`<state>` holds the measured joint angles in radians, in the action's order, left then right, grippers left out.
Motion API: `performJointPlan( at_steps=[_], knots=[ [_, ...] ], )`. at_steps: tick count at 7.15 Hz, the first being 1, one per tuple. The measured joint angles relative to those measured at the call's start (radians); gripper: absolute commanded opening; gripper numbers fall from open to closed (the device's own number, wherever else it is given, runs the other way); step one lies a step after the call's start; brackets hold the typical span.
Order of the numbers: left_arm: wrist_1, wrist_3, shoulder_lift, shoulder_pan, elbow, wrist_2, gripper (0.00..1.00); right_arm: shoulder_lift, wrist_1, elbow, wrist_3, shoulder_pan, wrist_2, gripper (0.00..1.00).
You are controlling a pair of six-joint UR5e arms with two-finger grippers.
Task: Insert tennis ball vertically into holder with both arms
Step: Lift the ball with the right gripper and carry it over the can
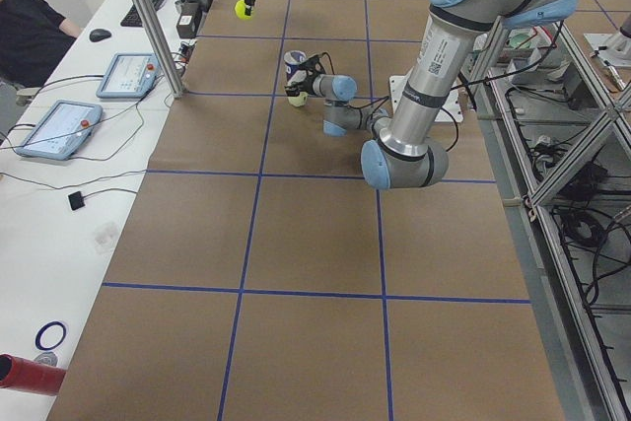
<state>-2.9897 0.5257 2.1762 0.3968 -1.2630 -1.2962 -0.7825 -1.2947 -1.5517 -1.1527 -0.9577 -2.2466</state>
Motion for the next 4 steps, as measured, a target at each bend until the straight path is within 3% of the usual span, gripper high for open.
performJointPlan(
  at_steps=[4],
  knots=[
    [0.0, 0.005, -0.004, -0.012, -0.002, 0.0, 0.99, 0.005, -0.001, -0.081, -0.09, 0.053, 0.005, 0.0]
  ],
)
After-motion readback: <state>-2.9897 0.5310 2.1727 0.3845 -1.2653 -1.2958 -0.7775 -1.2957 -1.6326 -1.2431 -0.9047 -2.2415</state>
